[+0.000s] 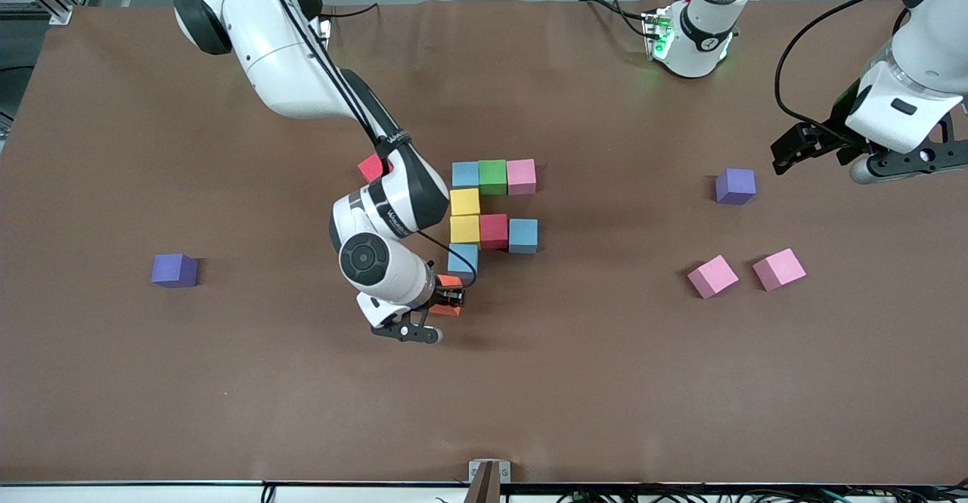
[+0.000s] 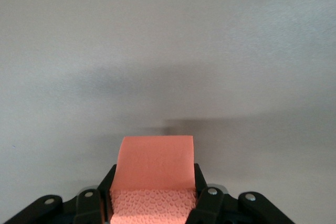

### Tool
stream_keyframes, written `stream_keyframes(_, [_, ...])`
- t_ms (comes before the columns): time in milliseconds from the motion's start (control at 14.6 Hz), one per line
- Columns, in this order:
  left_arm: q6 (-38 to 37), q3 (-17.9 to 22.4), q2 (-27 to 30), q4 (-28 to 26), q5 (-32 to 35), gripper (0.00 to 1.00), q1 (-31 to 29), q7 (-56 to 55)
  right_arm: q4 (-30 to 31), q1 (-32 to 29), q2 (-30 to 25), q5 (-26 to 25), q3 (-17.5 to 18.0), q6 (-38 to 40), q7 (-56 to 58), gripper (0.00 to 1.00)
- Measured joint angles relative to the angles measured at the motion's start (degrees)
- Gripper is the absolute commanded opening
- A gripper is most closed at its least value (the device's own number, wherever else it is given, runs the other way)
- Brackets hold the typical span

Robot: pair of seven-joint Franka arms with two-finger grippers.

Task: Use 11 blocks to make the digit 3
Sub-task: 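Carry the orange block with the right gripper to the figure's blue block, then lower the orange block below the blue block with the right gripper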

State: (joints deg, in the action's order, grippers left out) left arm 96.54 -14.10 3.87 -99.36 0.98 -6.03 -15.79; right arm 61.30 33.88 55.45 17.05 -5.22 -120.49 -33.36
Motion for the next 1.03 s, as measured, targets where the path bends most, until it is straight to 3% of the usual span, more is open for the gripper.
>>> stream_keyframes(1025, [0.00, 0.10, -0.11, 0.07, 0.00, 1.00, -0.10, -0.25, -0.10, 1.17, 2.00, 0.86, 0.14, -1.92, -1.30, 0.35])
